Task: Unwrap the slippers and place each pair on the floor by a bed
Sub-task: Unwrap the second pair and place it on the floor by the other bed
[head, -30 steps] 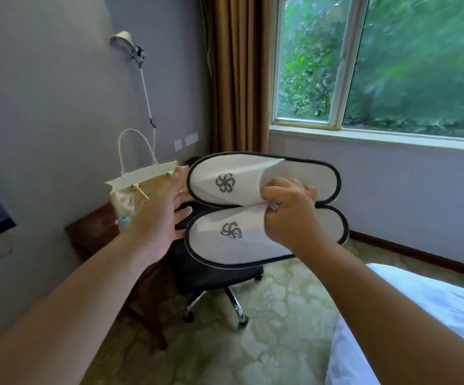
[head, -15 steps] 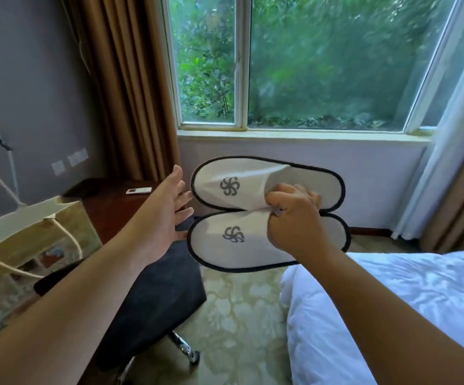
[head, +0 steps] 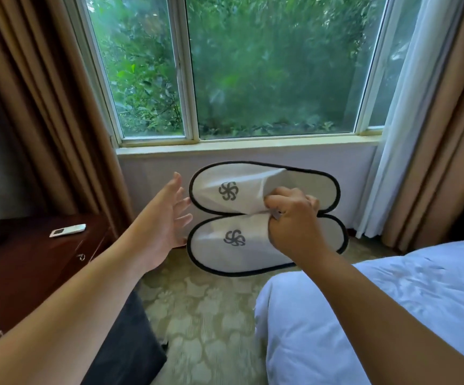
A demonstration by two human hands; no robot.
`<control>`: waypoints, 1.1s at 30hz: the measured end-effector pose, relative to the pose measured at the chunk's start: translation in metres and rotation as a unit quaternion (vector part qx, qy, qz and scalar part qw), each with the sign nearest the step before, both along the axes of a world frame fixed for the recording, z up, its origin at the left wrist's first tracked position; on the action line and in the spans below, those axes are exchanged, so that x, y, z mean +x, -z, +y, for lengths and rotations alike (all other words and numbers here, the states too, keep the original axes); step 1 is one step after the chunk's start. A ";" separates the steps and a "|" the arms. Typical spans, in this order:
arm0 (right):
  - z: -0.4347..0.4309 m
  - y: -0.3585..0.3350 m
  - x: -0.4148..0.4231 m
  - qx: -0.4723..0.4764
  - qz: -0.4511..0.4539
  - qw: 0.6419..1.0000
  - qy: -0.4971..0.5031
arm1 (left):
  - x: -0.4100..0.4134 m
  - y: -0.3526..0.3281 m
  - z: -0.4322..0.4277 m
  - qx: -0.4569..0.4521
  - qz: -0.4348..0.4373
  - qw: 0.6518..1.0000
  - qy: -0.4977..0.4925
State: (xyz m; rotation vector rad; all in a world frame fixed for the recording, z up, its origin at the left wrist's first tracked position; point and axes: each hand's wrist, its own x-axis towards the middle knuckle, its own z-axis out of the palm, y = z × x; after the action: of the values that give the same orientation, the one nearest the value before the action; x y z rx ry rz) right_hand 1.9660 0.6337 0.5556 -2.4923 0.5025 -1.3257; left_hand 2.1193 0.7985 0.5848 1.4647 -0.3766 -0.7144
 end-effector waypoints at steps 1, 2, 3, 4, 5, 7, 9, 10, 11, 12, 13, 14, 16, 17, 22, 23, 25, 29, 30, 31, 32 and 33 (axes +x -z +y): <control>-0.014 -0.001 0.011 0.001 0.001 1.000 -0.002 | 0.008 -0.002 -0.012 -0.001 0.002 1.000 -0.005; -0.028 -0.002 0.021 0.002 0.001 1.000 -0.004 | 0.015 -0.004 -0.025 -0.001 0.000 1.000 -0.008; -0.040 -0.004 0.031 0.001 0.001 1.000 -0.007 | 0.023 -0.007 -0.037 -0.001 -0.003 1.000 -0.010; -0.052 -0.005 0.040 -0.003 0.000 1.000 -0.012 | 0.030 -0.009 -0.048 -0.002 -0.003 1.000 -0.014; -0.063 -0.007 0.050 -0.007 -0.001 1.000 -0.017 | 0.038 -0.011 -0.057 -0.006 0.001 1.000 -0.019; -0.082 -0.011 0.067 -0.011 -0.004 1.000 -0.026 | 0.054 -0.011 -0.075 -0.018 0.009 0.999 -0.027; -0.100 -0.013 0.082 -0.014 -0.002 0.999 -0.030 | 0.071 -0.011 -0.092 -0.019 0.013 1.000 -0.021; -0.109 -0.013 0.090 -0.016 0.001 0.999 -0.031 | 0.079 -0.011 -0.100 -0.017 0.014 1.000 -0.016; -0.118 -0.013 0.098 -0.019 0.002 0.999 -0.032 | 0.087 -0.009 -0.108 -0.015 0.013 1.000 -0.011; -0.127 -0.012 0.107 -0.021 0.003 0.999 -0.033 | 0.096 -0.008 -0.117 -0.013 0.014 1.000 -0.007; -0.136 -0.011 0.116 -0.023 0.004 0.999 -0.033 | 0.106 -0.006 -0.126 -0.013 0.014 1.000 -0.003; -0.145 -0.009 0.126 -0.022 0.005 0.999 -0.029 | 0.117 -0.004 -0.135 -0.015 0.016 1.000 0.002; -0.162 -0.006 0.145 -0.020 0.012 1.000 -0.015 | 0.141 0.001 -0.154 -0.022 0.025 0.999 0.019; -0.171 -0.004 0.155 -0.020 0.016 1.000 -0.008 | 0.153 0.004 -0.164 -0.021 0.029 0.999 0.030; -0.219 0.004 0.205 -0.022 0.043 0.998 0.028 | 0.217 0.011 -0.226 -0.017 0.033 0.997 0.075; -0.229 0.004 0.215 -0.020 0.047 0.998 0.040 | 0.230 0.011 -0.240 -0.019 0.034 0.995 0.087; -0.249 0.003 0.237 -0.014 0.052 0.996 0.066 | 0.257 0.010 -0.267 -0.022 0.035 0.993 0.109; -0.284 0.005 0.271 0.003 0.072 0.992 0.108 | 0.302 0.008 -0.316 -0.014 0.026 0.989 0.143; -0.291 0.006 0.278 0.008 0.074 0.990 0.119 | 0.312 0.009 -0.327 -0.011 0.024 0.988 0.152; -0.298 0.008 0.285 0.013 0.075 0.989 0.129 | 0.322 0.010 -0.337 -0.009 0.024 0.987 0.159; -0.306 0.011 0.292 0.020 0.079 0.987 0.136 | 0.331 0.012 -0.346 -0.007 0.024 0.986 0.165; -0.314 0.015 0.297 0.027 0.087 0.986 0.141 | 0.339 0.014 -0.356 -0.004 0.025 0.985 0.170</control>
State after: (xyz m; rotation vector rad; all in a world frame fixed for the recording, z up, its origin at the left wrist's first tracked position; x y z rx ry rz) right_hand 2.2632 0.3200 0.5411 -2.5755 0.9492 -1.1706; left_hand 2.4587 0.4428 0.5705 1.3857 -0.6000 -1.0181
